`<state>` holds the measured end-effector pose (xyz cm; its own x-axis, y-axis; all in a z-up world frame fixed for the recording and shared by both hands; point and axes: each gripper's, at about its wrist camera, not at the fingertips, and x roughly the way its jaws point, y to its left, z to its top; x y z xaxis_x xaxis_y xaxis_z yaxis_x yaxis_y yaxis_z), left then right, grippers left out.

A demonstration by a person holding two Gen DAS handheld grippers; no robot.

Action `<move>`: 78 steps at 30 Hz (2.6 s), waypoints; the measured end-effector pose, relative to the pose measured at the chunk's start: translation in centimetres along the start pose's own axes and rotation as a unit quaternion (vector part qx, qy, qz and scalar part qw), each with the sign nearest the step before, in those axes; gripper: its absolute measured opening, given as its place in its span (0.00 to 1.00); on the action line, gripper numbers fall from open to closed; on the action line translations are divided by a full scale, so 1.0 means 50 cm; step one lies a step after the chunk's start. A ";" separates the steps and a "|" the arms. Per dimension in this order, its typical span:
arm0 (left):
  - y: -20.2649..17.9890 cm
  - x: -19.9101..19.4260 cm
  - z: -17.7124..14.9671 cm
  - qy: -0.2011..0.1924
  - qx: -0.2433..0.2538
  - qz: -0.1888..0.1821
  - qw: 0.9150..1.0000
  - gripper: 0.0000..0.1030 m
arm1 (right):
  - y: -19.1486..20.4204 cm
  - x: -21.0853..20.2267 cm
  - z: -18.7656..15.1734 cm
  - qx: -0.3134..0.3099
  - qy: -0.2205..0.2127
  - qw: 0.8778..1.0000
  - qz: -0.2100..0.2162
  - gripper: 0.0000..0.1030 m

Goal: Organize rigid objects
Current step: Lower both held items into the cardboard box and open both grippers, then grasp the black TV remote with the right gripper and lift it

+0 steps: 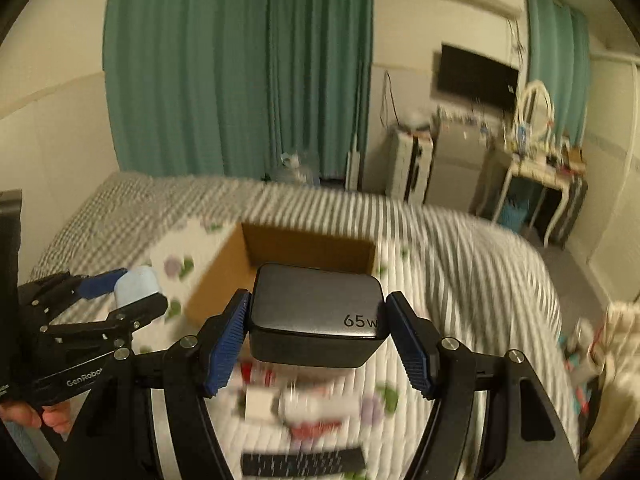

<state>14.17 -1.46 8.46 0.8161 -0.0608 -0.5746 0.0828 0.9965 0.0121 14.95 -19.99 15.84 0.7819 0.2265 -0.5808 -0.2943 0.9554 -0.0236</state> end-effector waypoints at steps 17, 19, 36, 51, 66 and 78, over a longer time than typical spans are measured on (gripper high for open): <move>-0.029 0.314 -0.047 0.079 0.016 -0.022 0.997 0.58 | -0.043 0.359 0.004 -0.016 0.068 0.997 0.028 0.66; -0.032 0.316 -0.051 0.079 0.012 -0.025 0.997 0.61 | -0.058 0.367 0.004 0.004 0.044 0.998 0.045 0.69; -0.009 -0.065 -0.009 0.018 0.010 0.030 0.999 0.84 | -0.089 0.056 0.022 -0.045 0.078 0.994 -0.058 0.89; 0.006 -0.046 -0.249 0.087 0.015 0.017 0.996 0.86 | -0.018 0.030 -0.256 0.055 0.235 0.968 -0.065 0.92; 0.057 0.065 -0.357 0.123 0.011 0.027 0.992 0.86 | -0.002 0.255 -0.421 0.181 0.308 0.933 -0.043 0.84; 0.023 0.057 -0.342 0.129 0.010 0.004 0.992 0.86 | -0.068 0.162 -0.360 0.155 0.229 0.958 -0.081 0.18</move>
<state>6.82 0.47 -7.18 0.6438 -0.0335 -0.7645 0.0905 0.9954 0.0327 12.39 -24.81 -3.44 0.4593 0.0306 -0.8878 0.0430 0.9975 0.0567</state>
